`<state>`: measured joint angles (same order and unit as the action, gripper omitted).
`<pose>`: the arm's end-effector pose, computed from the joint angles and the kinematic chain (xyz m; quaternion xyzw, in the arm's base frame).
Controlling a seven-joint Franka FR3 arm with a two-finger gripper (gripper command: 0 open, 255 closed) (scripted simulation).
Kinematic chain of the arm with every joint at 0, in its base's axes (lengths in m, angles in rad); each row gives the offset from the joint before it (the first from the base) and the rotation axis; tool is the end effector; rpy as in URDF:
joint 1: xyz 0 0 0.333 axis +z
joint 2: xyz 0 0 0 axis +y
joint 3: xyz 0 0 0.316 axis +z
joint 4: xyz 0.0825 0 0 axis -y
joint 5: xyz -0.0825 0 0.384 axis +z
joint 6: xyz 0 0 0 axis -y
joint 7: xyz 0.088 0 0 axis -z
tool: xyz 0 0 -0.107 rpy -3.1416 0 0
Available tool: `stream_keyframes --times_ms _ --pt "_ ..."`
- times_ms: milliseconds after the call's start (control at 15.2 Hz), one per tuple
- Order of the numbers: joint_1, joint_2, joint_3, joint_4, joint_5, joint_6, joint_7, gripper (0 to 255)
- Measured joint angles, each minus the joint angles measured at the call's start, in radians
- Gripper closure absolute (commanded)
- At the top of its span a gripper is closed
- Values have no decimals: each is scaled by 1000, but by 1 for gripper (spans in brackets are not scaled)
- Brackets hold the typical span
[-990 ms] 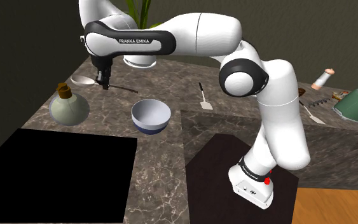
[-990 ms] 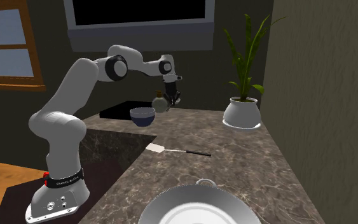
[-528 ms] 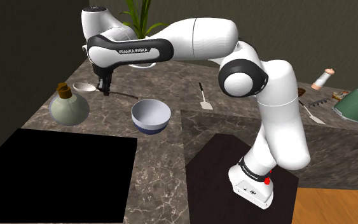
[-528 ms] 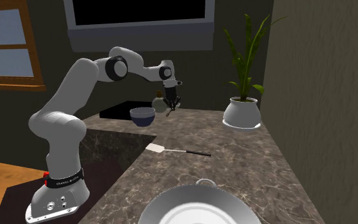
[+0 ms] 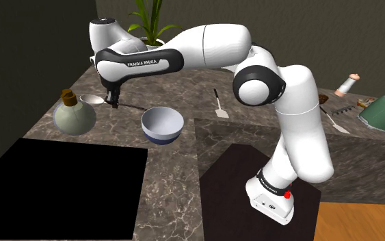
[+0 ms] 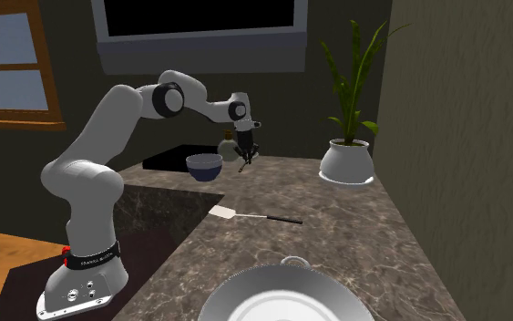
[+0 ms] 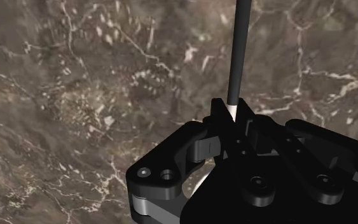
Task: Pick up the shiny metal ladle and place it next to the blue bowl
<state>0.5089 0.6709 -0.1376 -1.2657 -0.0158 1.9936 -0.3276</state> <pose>0.6832 0.2920 0.3705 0.9312 0.3597 0.0325 0.0488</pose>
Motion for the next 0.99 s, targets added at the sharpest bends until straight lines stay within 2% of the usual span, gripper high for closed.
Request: stream_keyframes --times_ms 198,264,660,990 --pt "0 0 0 -1 0 1 0 255" --pt "0 0 0 -1 0 1 0 0" --pt "0 0 0 -1 0 1 0 0" --pt "4 -31 -1 62 -2 -92 0 0"
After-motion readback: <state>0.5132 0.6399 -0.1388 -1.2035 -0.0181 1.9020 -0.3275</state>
